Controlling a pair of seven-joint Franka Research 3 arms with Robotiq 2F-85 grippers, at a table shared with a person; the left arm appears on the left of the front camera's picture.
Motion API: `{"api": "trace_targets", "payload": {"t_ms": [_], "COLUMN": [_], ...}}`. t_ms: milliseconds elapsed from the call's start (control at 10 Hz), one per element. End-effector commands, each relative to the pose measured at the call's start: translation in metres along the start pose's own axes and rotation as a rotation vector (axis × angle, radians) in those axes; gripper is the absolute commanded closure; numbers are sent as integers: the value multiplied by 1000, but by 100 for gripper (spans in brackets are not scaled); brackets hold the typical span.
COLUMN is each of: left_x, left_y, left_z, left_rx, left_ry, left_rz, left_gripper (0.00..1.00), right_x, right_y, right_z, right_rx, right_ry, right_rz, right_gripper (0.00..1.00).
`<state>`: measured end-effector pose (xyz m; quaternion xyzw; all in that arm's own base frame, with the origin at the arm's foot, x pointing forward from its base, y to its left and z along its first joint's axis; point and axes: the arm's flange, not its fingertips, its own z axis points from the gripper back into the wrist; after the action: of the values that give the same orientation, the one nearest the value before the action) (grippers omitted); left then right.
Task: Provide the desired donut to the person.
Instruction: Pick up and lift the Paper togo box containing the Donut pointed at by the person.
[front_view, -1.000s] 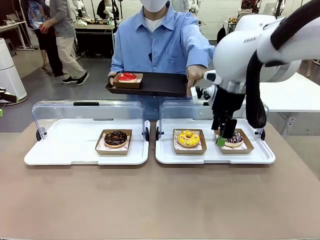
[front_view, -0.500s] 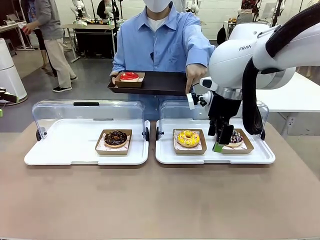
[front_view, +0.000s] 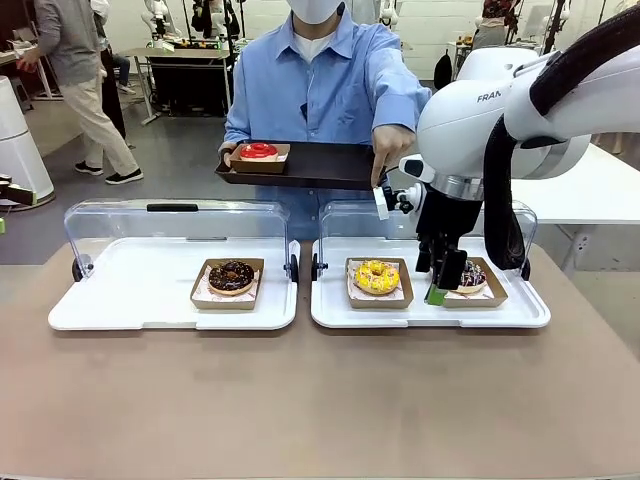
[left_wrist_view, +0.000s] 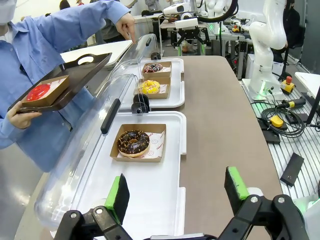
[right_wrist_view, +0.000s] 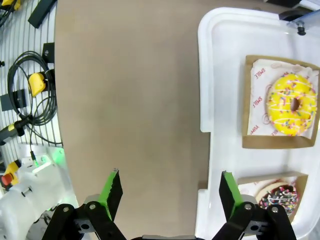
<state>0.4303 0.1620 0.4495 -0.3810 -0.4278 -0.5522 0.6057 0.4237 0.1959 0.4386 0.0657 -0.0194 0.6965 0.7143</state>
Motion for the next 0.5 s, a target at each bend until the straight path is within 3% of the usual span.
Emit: {"api": "trace_targets", "payload": {"t_ms": [0, 200, 400], "left_x": [1, 1, 1], "left_y": [-3, -3, -3], "left_z": [-1, -1, -1], "left_rx": [12, 12, 12], "left_ry": [3, 3, 3], "left_rz": [1, 1, 1], "left_gripper": [0, 0, 0], "right_x": [1, 0, 19], "right_y": [0, 0, -16], "right_z": [-2, 0, -28], "right_rx": [0, 0, -5], "right_ry": [13, 0, 45], "right_rz": [4, 0, 0], "right_gripper": [0, 0, 0]}}
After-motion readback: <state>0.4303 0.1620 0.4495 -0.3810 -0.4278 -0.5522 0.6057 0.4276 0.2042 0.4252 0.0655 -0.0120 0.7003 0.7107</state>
